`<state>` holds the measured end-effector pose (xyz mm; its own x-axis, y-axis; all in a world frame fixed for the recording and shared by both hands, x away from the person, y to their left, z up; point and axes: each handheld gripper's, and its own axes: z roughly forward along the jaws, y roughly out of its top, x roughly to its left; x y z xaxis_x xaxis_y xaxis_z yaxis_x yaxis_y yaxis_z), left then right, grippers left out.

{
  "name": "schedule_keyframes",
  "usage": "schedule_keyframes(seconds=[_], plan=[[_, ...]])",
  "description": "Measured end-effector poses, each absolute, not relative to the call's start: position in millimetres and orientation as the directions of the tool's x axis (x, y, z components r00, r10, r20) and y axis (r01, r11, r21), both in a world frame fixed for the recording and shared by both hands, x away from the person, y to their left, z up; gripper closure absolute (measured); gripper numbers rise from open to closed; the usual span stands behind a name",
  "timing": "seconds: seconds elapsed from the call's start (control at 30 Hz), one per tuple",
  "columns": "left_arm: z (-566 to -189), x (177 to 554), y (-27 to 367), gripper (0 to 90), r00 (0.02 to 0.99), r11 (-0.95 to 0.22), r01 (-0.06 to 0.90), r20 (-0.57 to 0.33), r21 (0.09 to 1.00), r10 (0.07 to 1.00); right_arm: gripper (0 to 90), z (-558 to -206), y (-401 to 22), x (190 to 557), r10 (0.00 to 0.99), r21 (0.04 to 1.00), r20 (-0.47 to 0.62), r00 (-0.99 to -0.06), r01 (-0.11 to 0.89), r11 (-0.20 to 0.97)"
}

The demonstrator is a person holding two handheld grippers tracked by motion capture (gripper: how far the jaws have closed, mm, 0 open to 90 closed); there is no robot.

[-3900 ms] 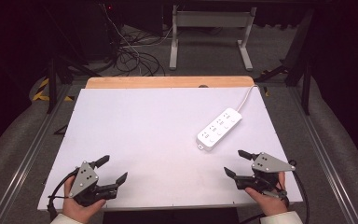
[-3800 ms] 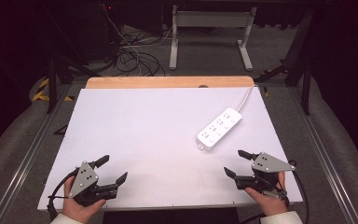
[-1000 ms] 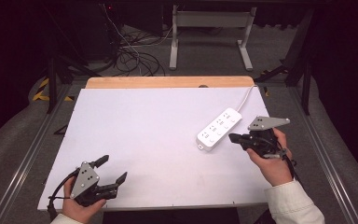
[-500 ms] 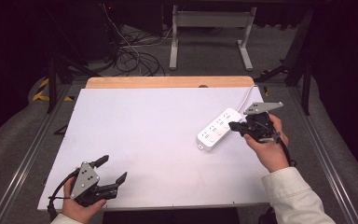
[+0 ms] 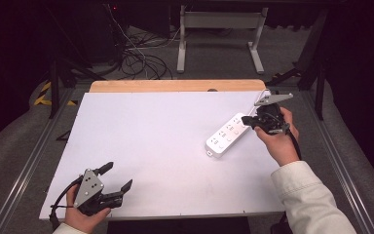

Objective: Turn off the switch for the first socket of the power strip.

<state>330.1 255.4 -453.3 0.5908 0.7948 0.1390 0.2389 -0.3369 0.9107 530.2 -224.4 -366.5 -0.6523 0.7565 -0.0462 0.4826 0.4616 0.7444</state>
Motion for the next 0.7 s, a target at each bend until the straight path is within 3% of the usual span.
schedule_keyframes(seconds=[0.7], plan=[[-454,331,256,19.5,0.589,-0.344,0.239,0.146,0.908,0.795,90.0,-394,-227,581,0.83,0.669,-0.021,-0.557,0.61,0.426]])
